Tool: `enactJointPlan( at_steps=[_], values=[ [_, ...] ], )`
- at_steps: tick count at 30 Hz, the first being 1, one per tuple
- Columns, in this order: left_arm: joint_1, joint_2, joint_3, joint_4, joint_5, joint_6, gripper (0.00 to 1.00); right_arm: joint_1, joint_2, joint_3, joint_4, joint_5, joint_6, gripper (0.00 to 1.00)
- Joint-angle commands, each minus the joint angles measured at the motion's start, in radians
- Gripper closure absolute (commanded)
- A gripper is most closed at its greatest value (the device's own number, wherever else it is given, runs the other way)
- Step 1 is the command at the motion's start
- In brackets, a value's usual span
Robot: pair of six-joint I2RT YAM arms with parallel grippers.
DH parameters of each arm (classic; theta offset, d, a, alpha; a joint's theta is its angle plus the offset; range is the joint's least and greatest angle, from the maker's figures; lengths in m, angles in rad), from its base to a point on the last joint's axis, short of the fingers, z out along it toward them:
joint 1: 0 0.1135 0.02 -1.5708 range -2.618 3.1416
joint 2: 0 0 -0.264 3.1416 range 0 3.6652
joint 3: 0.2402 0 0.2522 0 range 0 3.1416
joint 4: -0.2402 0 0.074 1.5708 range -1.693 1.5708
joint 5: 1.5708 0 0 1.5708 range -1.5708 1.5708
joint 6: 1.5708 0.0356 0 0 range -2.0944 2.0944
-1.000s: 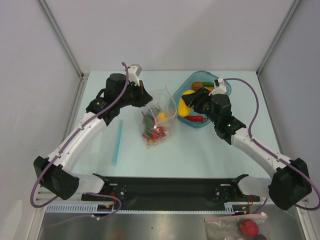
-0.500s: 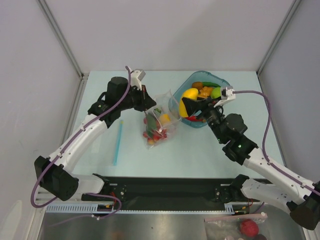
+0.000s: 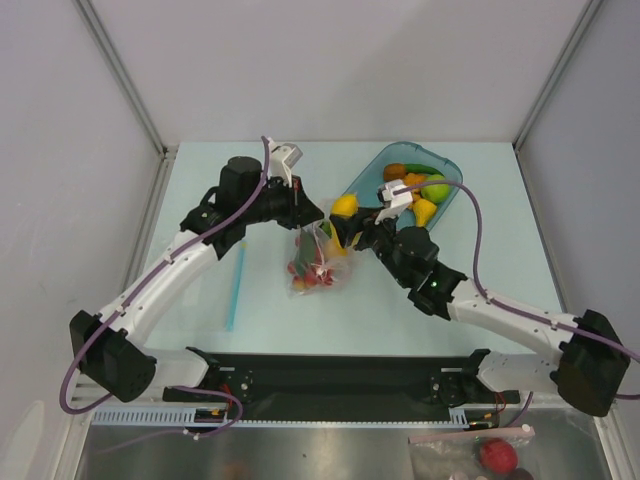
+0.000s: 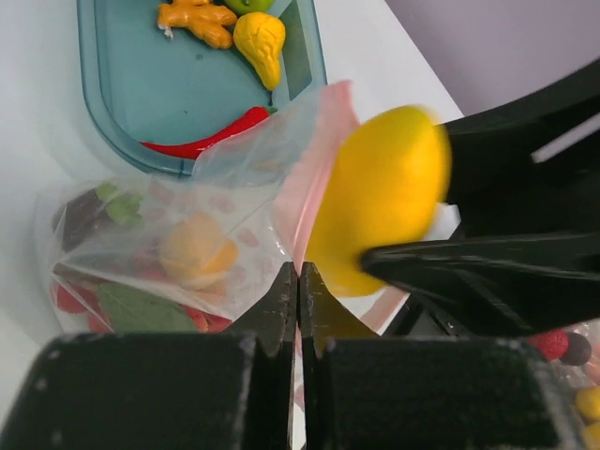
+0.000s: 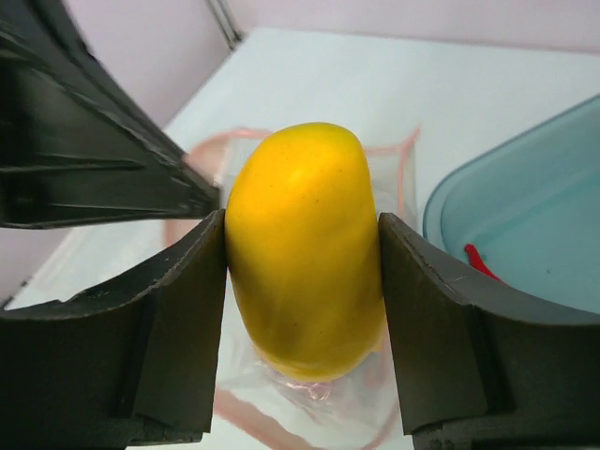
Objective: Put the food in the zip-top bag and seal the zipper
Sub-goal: Place the fake fruit in the zipper food storage bag.
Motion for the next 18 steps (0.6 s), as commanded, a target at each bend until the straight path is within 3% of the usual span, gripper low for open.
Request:
enactJointPlan(
  at_steps=[1,3,5,6,7,9,14,18],
  values=[
    [-0.004,-0.040,-0.007,0.062,0.062,0.016,1.00,-0.026,0.076,0.043,0.059,0.018,-0.010,0.53],
    [-0.004,-0.034,-0.006,0.062,0.072,0.013,1.00,-0.043,0.140,0.073,0.029,-0.013,0.013,0.52],
    [-0.002,-0.033,-0.003,0.059,0.074,0.013,1.00,-0.043,0.173,0.096,0.007,-0.038,0.028,0.44],
    [0.004,-0.033,-0.003,0.057,0.074,0.011,1.00,-0.038,0.185,0.115,-0.025,-0.029,0.037,0.33],
    [0.007,-0.034,-0.003,0.059,0.071,0.010,1.00,-0.021,0.183,0.121,-0.036,0.015,0.044,0.14],
    [0.019,-0.039,-0.004,0.053,0.053,0.008,1.00,-0.009,0.155,0.121,-0.043,0.046,0.039,0.01],
    [0.056,-0.048,-0.015,0.047,0.000,-0.006,1.00,0.000,0.050,0.087,-0.054,0.063,0.010,0.00],
    [0.081,-0.053,-0.012,0.033,-0.038,-0.004,1.00,0.000,-0.036,0.095,-0.167,0.095,-0.034,0.05]
  ],
)
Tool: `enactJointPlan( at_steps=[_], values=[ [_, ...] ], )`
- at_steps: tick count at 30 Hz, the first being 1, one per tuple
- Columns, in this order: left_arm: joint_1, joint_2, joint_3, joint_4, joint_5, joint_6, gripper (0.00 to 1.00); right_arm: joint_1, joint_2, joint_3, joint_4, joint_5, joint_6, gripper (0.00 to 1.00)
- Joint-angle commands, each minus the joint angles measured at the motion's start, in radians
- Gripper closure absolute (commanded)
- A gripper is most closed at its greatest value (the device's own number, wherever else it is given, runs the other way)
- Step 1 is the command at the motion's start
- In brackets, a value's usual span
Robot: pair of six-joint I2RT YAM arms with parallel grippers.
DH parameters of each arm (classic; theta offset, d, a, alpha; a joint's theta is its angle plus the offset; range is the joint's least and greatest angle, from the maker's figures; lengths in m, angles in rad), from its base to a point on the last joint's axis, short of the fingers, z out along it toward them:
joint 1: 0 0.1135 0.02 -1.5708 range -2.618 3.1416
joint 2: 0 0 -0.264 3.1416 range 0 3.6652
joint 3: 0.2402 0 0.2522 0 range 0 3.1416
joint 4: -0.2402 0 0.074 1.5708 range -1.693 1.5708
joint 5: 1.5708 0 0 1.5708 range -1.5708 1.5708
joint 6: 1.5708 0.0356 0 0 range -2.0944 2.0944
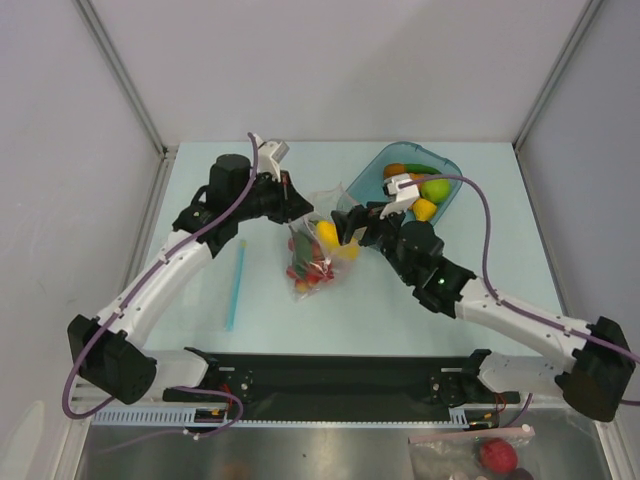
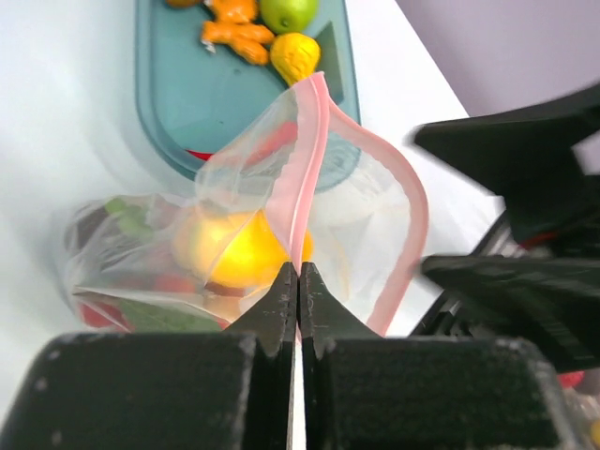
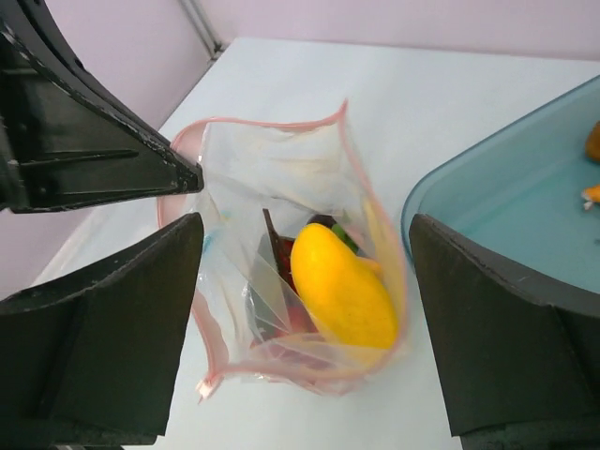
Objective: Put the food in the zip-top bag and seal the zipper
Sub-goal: Place the fake fruit in the zipper food storage bag, then zip the zipper food storage bag at the center of the board.
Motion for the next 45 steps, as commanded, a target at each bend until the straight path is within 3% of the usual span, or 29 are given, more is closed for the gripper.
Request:
enactJointPlan(
  at_steps=[1,6,11,20,24,27,28,30,31,32,33,35,36,40,45],
  values=[
    [0.023,-0.044,0.000,0.021,-0.038,-0.003,1.00,0.001,-0.096,0.035,-0.076,0.075,-0.052,0.06],
    [0.031,-0.052,-0.002,0.024,-0.037,0.000,1.00,-0.043,-0.119,0.073,-0.203,0.072,-0.024,0.13],
    [0.035,-0.072,-0.009,0.037,-0.035,0.000,1.00,-0.095,-0.017,0.162,-0.329,-0.025,0.028,0.16],
    [0.038,-0.089,-0.013,0.044,-0.031,0.006,1.00,-0.118,0.108,0.294,-0.504,-0.127,0.086,0.37],
    [0.038,-0.083,-0.011,0.059,0.026,0.008,1.00,-0.115,0.089,0.287,-0.493,-0.173,0.094,0.64],
    [0.037,-0.072,-0.011,0.083,0.099,0.008,0.98,-0.118,0.065,0.273,-0.475,-0.183,0.109,0.96],
    [0.035,-0.070,-0.014,0.090,0.115,0.008,0.97,-0.121,0.057,0.271,-0.475,-0.181,0.120,1.00],
    [0.025,-0.070,-0.017,0.099,0.147,0.016,0.87,-0.134,0.043,0.265,-0.481,-0.187,0.137,1.00],
    [0.020,-0.072,-0.022,0.108,0.150,0.019,0.76,-0.140,0.043,0.265,-0.493,-0.166,0.166,1.00],
    [0.015,-0.078,-0.028,0.110,0.155,0.025,0.56,-0.147,0.042,0.262,-0.493,-0.164,0.183,1.00],
    [0.008,-0.084,-0.035,0.116,0.159,0.031,0.50,-0.169,0.042,0.253,-0.492,-0.186,0.209,1.00],
    [-0.001,-0.106,-0.055,0.137,0.158,0.039,0.19,-0.196,0.043,0.250,-0.495,-0.224,0.243,1.00],
    [-0.014,-0.136,-0.066,0.163,0.134,0.039,0.13,-0.213,0.043,0.242,-0.489,-0.277,0.255,1.00],
    [-0.067,-0.214,-0.126,0.215,0.019,0.011,0.00,-0.304,0.029,0.204,-0.452,-0.392,0.321,1.00],
    [-0.255,-0.340,-0.259,0.284,-0.254,0.016,0.00,-0.371,0.022,0.173,-0.407,-0.514,0.388,1.00]
  ],
)
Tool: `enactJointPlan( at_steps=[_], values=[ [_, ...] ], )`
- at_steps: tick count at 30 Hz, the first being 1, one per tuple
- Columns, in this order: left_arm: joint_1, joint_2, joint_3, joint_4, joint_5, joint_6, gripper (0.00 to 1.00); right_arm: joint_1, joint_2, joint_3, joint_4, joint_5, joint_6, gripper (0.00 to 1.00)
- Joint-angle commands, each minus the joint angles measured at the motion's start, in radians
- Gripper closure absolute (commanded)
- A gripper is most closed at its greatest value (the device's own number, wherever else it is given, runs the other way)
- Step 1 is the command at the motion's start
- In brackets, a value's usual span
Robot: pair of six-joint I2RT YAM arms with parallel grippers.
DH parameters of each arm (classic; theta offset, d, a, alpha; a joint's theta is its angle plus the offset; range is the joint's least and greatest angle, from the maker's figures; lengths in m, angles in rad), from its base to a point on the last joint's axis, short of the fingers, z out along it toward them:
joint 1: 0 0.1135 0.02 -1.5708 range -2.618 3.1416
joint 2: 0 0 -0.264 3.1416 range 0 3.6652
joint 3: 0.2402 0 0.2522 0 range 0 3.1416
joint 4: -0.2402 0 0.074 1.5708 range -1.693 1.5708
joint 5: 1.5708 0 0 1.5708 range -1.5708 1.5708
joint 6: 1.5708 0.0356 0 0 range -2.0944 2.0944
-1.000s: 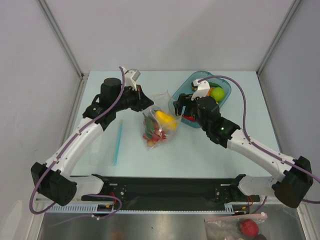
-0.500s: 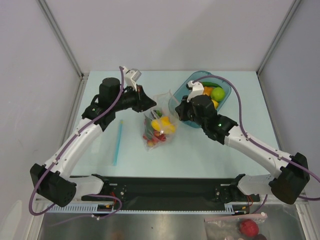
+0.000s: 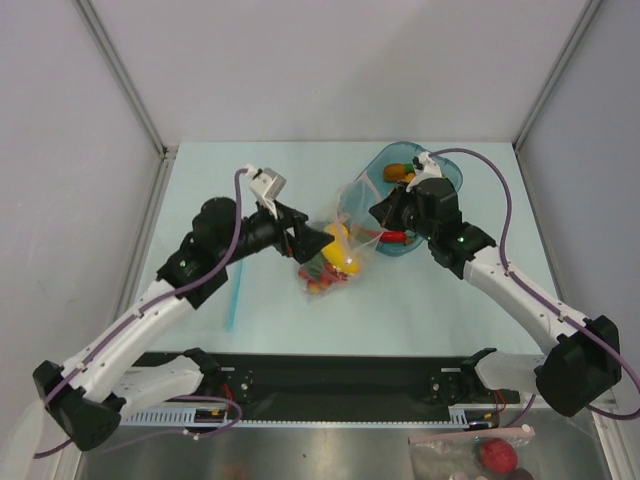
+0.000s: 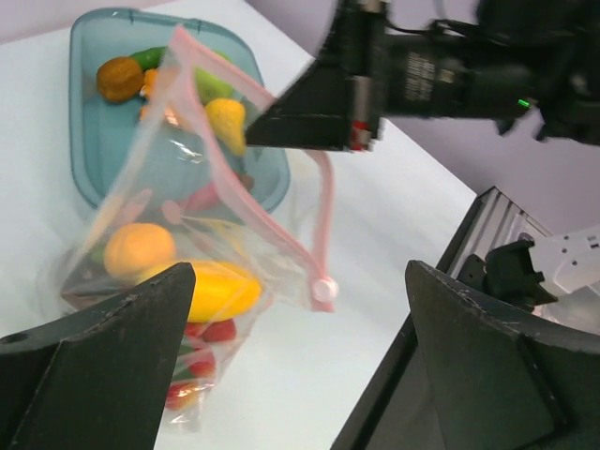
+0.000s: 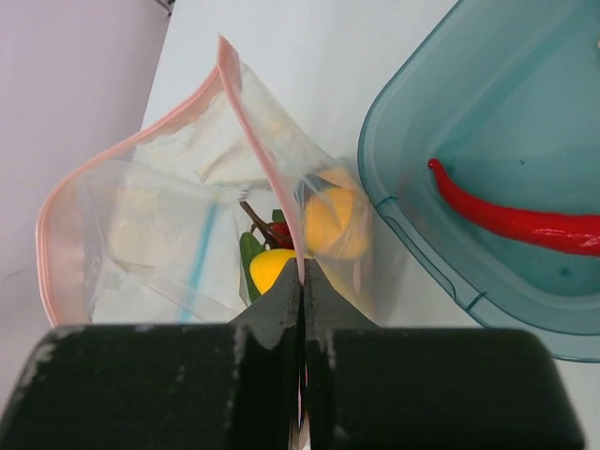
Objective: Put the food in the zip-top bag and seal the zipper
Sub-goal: Zip the zipper food storage bag at the center of the board.
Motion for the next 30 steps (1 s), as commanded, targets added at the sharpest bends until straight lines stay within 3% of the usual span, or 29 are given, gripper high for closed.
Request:
enactJointPlan(
  at_steps=[1,3,5,9,13,16,18,30],
  values=[
    [-0.137,-0.106,-0.073,0.132,-0.295,0.005,0.00,-0.031,-0.040,-0.012,0.084,-0.127,0.074,1.00],
    [-0.256,-0.136,-0.154,0.173,-0.419,0.053,0.00,-0.042,-0.040,-0.023,0.101,-0.144,0.085,1.00],
    [-0.368,-0.168,-0.274,0.337,-0.567,0.157,0.00,-0.051,-0.037,-0.028,0.110,-0.155,0.087,1.00],
    [-0.488,-0.165,-0.479,0.699,-0.695,0.418,0.00,-0.059,-0.029,-0.032,0.119,-0.172,0.094,1.00],
    [-0.501,-0.095,-0.541,0.748,-0.748,0.586,0.03,-0.062,-0.026,-0.035,0.128,-0.179,0.098,1.00],
    [-0.502,-0.073,-0.599,0.850,-0.728,0.631,0.04,-0.062,-0.028,-0.043,0.128,-0.184,0.102,1.00],
    [-0.501,-0.061,-0.614,0.920,-0.713,0.645,0.04,-0.064,-0.029,-0.048,0.157,-0.190,0.111,1.00],
    [-0.501,0.128,-0.544,0.962,-0.679,0.700,0.15,-0.062,-0.029,-0.072,0.202,-0.212,0.145,1.00]
  ],
)
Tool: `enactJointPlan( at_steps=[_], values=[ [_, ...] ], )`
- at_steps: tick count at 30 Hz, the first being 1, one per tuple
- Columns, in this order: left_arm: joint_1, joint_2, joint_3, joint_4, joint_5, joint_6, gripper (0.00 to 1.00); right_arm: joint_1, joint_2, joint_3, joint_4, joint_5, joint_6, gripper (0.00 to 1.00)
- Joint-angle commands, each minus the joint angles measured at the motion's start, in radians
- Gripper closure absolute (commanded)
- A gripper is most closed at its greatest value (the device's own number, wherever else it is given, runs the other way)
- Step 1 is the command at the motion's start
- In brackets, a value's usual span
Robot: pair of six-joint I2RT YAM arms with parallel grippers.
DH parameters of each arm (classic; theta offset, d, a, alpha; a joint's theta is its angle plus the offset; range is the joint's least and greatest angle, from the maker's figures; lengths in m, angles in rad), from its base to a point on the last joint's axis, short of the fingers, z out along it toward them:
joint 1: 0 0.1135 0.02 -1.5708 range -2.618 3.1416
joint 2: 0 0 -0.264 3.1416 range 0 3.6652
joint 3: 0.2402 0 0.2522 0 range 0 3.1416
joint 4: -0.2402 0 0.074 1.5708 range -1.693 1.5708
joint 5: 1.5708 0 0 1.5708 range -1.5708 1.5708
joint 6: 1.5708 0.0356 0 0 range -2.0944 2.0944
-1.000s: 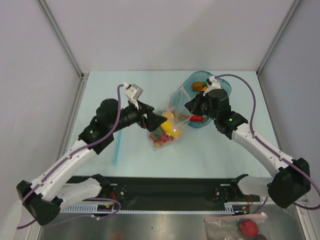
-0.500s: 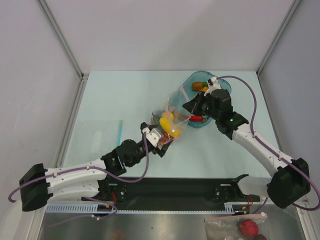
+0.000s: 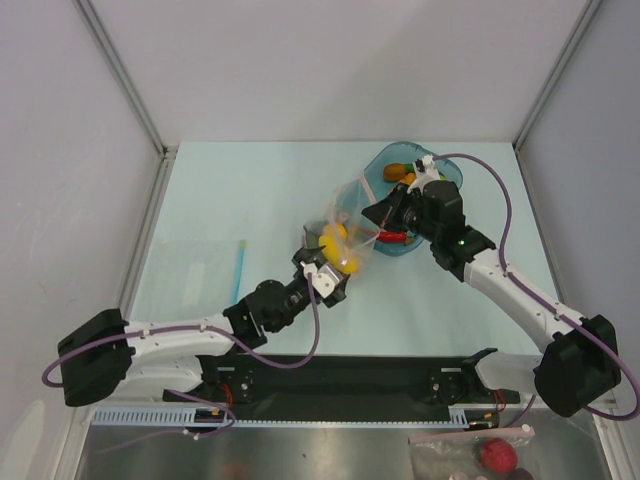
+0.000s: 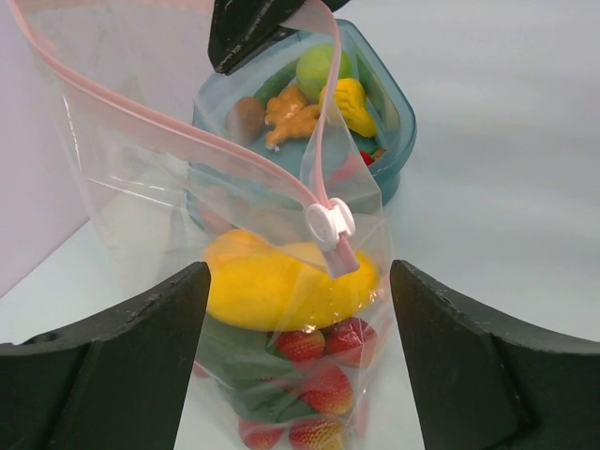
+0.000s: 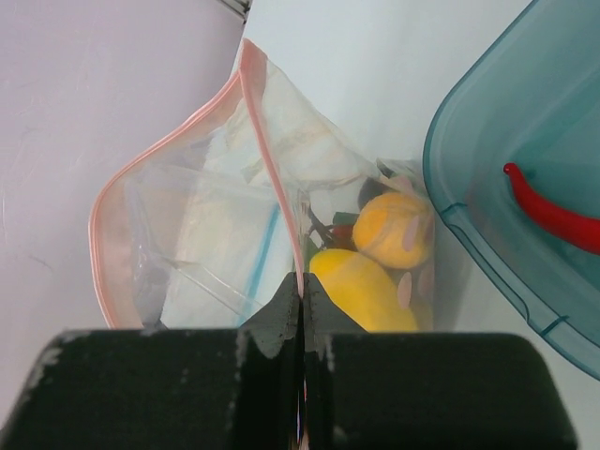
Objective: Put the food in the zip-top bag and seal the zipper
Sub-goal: Zip the zipper food storage bag at the center of the board.
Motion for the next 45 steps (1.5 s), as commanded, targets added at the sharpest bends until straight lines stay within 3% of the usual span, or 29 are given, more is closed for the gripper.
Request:
enactJointPlan(
  at_steps=[1,9,12,13,14,17,20,24,30,32,38,41,45],
  values=[
    [-0.004,0.036,0.057,0.083,0.010,0.040,0.18,-0.005,-0.028,-0.002,0.065,-0.009,0.018,1.00],
    [0.007,0.100,0.091,0.118,-0.012,0.041,0.39,-0.005,-0.025,-0.002,0.067,-0.013,0.019,1.00],
    [0.012,0.108,0.101,0.121,-0.007,0.041,0.62,-0.003,-0.027,-0.002,0.067,-0.009,0.016,1.00],
    [0.010,0.101,0.103,0.118,-0.012,0.035,0.92,-0.005,-0.028,-0.002,0.065,-0.009,0.015,1.00],
    [0.010,0.091,0.103,0.114,-0.018,0.026,1.00,-0.005,-0.030,0.001,0.062,-0.009,0.009,1.00],
    [0.010,0.012,0.104,0.043,-0.006,-0.014,1.00,-0.006,-0.037,0.004,0.050,-0.002,-0.008,0.97],
    [0.012,-0.108,0.120,-0.169,0.062,-0.077,1.00,-0.009,-0.050,0.030,0.010,0.027,-0.057,0.79],
    [0.010,-0.283,0.097,-0.309,0.148,-0.128,1.00,-0.015,-0.091,0.069,-0.058,0.041,-0.159,0.53],
    [0.010,-0.473,0.048,-0.414,0.166,-0.134,1.00,-0.012,-0.255,0.060,-0.036,-0.023,-0.402,0.34],
    [0.010,-0.505,0.045,-0.455,0.194,-0.129,1.00,-0.005,-0.331,0.015,0.028,-0.156,-0.546,0.34],
    [0.010,-0.601,0.026,-0.517,0.263,-0.111,1.00,0.038,-0.398,-0.057,0.128,-0.556,-0.686,0.32],
    [0.010,-0.588,0.025,-0.538,0.333,-0.109,1.00,0.113,-0.402,-0.084,0.143,-0.660,-0.841,0.29],
    [0.010,-0.544,0.055,-0.586,0.447,-0.088,1.00,0.181,-0.392,-0.089,0.082,-0.721,-1.056,0.34]
  ],
)
